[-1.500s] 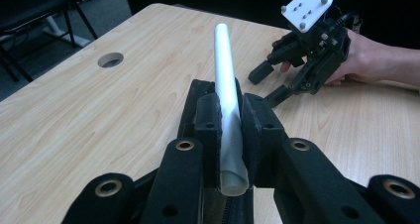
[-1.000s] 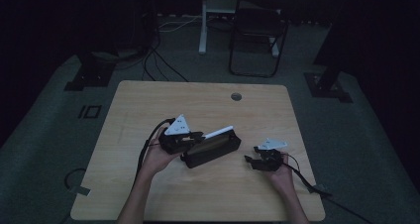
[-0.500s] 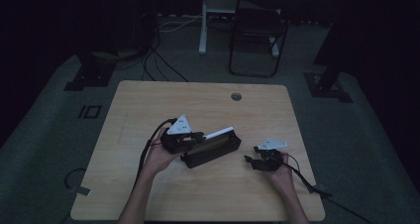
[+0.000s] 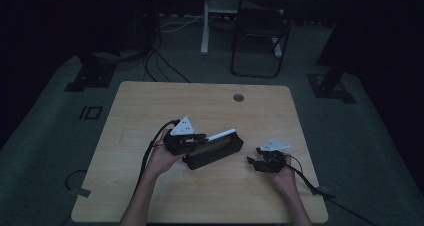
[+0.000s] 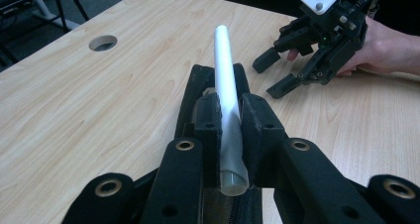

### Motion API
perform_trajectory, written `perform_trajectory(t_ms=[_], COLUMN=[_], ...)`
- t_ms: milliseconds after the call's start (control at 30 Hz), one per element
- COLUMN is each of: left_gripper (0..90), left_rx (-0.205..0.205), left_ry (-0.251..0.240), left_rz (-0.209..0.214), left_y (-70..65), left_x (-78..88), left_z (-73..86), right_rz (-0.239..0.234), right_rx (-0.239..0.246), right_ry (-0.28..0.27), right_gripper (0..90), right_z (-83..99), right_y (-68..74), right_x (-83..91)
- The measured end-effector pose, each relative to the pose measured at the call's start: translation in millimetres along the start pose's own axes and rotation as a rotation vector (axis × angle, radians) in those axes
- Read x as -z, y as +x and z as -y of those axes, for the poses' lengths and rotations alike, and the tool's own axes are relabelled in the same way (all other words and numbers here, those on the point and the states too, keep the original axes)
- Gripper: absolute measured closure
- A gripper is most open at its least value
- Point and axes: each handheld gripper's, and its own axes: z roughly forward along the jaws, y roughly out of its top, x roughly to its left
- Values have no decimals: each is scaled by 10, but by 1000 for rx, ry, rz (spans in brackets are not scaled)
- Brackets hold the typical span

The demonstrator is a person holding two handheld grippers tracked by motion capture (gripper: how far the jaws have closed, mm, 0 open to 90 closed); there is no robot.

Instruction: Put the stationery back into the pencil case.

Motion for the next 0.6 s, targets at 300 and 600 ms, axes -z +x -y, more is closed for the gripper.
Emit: perform_trajectory(t_ms=[300,600], left_gripper=[788,788], left_rx=[0,5], left_ry=[17,30], left_rz=[5,7], left_y=[5,14], left_x=[-50,-97], left_z=[11,27], right_rz=[0,1], right_rx=[0,2], right_ry=[0,-1], right_gripper=[407,407], right_z=[0,0], right_y=[0,-1], right_x=[0,0])
